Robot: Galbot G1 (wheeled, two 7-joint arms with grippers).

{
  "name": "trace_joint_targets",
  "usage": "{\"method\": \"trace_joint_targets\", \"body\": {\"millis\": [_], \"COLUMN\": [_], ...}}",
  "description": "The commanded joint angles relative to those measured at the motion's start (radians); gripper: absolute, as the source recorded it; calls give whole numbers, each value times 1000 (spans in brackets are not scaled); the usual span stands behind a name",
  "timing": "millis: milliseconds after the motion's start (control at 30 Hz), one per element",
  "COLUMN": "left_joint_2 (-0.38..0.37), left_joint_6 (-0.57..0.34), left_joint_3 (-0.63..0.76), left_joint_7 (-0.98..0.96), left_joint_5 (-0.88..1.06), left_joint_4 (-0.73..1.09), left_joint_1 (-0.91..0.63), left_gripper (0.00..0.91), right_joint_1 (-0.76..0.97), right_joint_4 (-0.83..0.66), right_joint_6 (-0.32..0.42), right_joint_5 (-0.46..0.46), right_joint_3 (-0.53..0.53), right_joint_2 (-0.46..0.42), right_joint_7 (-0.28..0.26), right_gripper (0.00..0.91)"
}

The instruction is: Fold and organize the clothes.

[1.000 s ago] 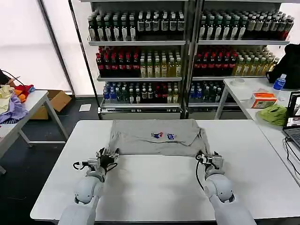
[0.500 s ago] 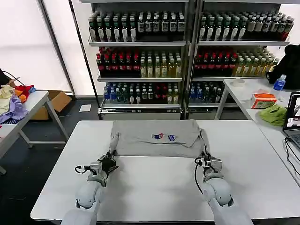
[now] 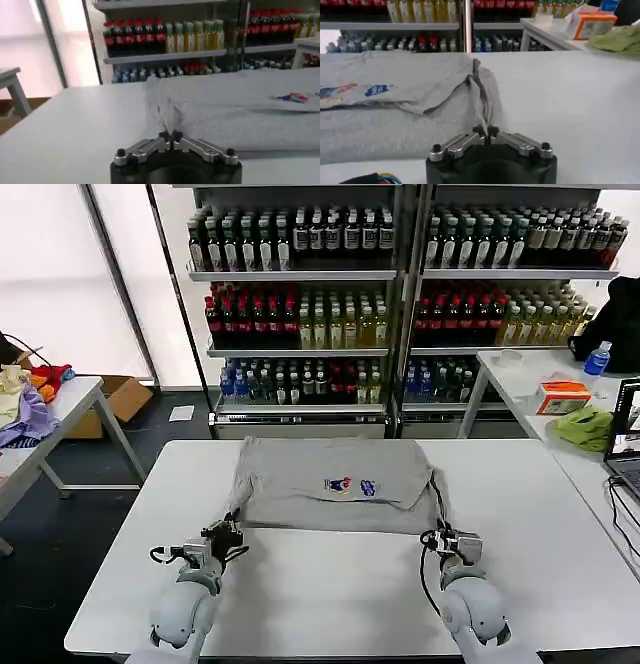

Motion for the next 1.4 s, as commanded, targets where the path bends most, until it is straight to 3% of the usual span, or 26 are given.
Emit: {"method": "trace_joint_targets", "body": {"millis": [33,200,400,667,700,733,767,833,1033,1233,1400], "left_joint_2": [24,32,14,6,3,2,0,-5,-22,-52,-69], "left_joint_6": [-18,-45,-48,-45,-46,-47,-48,-48,-41,-45,-39], "left_joint_3": [-32,-37,-39,-44,-44,-42,-41,-36,-11,0,-16], "left_joint_7": [-27,-51,-73,-97,-100,-100,-101,-104,-99,-101,-97], "left_joint_5": [-7,24,77,101,102,105,107,115,115,57,40], "left_joint_4": [-342,-377,-434,-467,-481,-483,-484,-479,-498,-609,-678], "left_joint_1": [324,434,566,655,672,675,679,679,677,647,562], "left_gripper": [0,0,0,0,0,10,242,907,907,907,907], "right_joint_1": [-231,-386,-557,-665,-672,-673,-673,-673,-677,-687,-562], "right_joint_4": [231,268,283,308,309,309,308,306,326,474,500], "right_joint_6": [26,82,144,180,188,188,187,181,185,205,195], "right_joint_5": [-65,-101,-99,-151,-156,-157,-155,-155,-156,-159,-160], "right_joint_3": [8,-9,0,14,15,15,15,13,1,12,82], "right_joint_2": [29,35,-17,-30,-34,-34,-35,-36,-32,-27,-11], "right_joint_7": [23,52,136,172,177,179,182,186,197,195,161], "right_gripper": [0,0,0,0,725,907,907,907,907,907,907]}}
